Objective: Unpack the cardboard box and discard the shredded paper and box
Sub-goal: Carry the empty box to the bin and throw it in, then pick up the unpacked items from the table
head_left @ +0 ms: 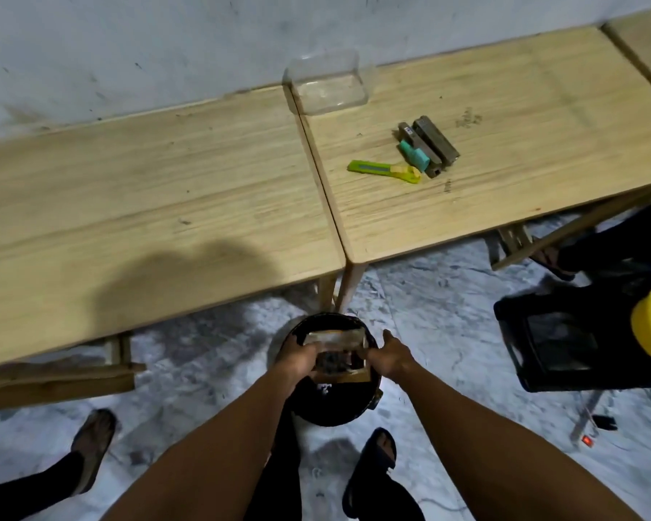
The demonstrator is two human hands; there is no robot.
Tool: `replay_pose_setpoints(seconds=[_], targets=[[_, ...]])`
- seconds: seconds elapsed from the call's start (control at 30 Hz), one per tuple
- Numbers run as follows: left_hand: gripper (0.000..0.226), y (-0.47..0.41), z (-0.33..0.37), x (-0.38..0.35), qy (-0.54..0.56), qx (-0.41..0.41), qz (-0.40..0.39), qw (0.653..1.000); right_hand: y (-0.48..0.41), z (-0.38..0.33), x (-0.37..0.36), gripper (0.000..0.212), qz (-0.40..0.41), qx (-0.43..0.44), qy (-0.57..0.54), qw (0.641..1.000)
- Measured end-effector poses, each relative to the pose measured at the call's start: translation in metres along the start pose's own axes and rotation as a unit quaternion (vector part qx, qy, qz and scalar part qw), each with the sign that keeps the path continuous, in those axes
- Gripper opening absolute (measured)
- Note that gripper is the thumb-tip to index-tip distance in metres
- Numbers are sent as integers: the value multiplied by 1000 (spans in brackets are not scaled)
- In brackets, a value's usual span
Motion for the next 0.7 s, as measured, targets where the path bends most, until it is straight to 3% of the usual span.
replay_pose_setpoints(seconds=[0.1, 0.2, 0.3, 0.4, 0.53, 0.7], targets=[[19, 17, 17, -4, -90, -1, -50, 995, 19, -28, 32, 56, 96, 81, -56, 990], [21, 36, 45, -8, -172, -6, -131, 976, 57, -63, 87, 14, 255, 174, -72, 949], [36, 56, 98, -2, -205, -29, -195, 959, 95, -106, 147, 8, 360, 228, -50, 903], [29, 65, 167, 8, -206, -93, -213, 951, 107, -145, 203, 12, 399, 251, -59, 880], [25, 50, 266, 42, -104, -207, -113, 966, 93, -189, 265, 28, 431, 229, -39, 872], [44, 22, 337, 91, -174, -332, 105, 921, 42, -223, 310, 49, 426, 165, 46, 888]])
Point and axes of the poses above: each hand's wrist, its own y-axis away from the middle knuckle, its own x-axis out of the back of the hand, z = x × y, the point moved 9 cm from there along -y, towards the middle knuckle, and after that the axes turned 8 degrees about y, right-handed, at the moved point
